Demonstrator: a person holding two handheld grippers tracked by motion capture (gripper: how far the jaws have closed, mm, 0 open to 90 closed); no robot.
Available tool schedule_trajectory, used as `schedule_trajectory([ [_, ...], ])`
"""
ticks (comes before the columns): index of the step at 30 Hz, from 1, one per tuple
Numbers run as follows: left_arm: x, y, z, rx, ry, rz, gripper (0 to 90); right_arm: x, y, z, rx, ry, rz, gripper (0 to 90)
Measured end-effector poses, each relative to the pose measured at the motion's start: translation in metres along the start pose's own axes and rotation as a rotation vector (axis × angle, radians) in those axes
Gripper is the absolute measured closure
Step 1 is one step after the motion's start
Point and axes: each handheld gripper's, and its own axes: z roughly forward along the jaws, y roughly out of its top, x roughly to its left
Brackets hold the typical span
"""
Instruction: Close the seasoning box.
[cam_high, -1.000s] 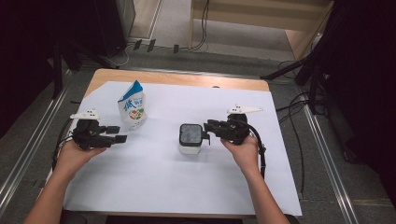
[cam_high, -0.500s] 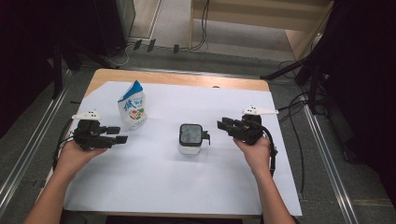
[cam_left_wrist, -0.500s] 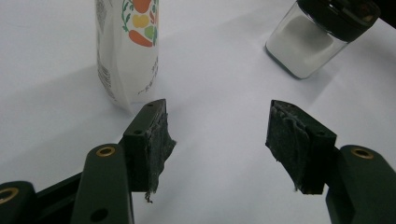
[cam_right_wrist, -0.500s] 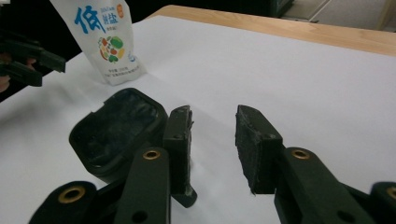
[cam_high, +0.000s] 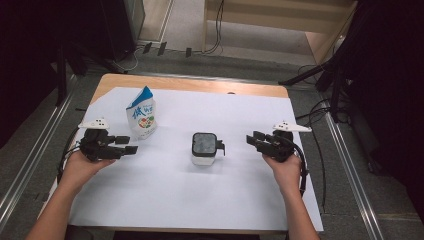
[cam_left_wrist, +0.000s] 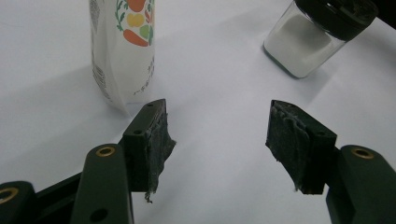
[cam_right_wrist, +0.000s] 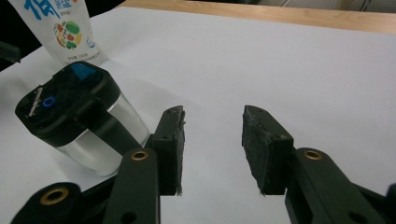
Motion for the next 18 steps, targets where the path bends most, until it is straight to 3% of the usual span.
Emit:
schedule_trajectory([
  [12, 0.001, -0.001, 0.001, 0.007, -0.001, 0.003, 38.9, -0.017, -0.015, -0.021, -0.037, -0.067, 0.021, 57.1],
  [18, 0.001, -0.002, 0.002, 0.000, 0.004, -0.004, 38.8, -0.026, -0.019, -0.023, -0.040, -0.096, 0.039, 54.5],
])
